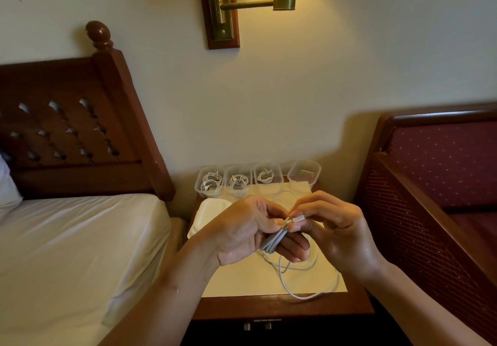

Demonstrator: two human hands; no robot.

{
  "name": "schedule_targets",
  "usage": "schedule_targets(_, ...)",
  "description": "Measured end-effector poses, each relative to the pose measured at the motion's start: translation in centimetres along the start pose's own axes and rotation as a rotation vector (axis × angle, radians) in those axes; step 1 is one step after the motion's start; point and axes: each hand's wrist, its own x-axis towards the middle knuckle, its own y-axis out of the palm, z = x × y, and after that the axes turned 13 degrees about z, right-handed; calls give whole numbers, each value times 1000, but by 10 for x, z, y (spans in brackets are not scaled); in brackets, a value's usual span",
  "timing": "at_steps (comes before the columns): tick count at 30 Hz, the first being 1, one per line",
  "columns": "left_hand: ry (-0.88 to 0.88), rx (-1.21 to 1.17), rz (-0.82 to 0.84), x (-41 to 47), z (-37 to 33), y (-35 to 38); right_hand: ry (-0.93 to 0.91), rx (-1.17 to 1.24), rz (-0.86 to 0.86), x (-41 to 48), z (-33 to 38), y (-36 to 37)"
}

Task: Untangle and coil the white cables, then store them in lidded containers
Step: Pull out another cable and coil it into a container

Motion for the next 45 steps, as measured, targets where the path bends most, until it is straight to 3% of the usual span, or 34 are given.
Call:
schedule_targets(6, 118, 76, -222, 0, 4, 13, -18, -31, -25, 1, 0, -1)
schedule_targets(13, 370, 412, -470, 7, 18, 26, -8, -80, -159, 4, 4, 2)
schedule_targets(25, 257, 695, -354, -1, 3, 19, -25, 162, -231, 5, 13, 28)
schedule_targets(27, 275, 585, -368, 4, 7, 16, 5, 141, -277, 6, 11, 31)
schedule_targets(32, 376, 3, -391, 15, 27, 18, 85, -34, -475, 11, 1, 32)
schedule_targets(40, 522, -280, -448, 23, 37, 28, 181, 19, -622, 16, 2, 44)
schedule_targets(45, 544, -300, -419, 19, 27, 23, 237, 135, -571, 18, 18, 39)
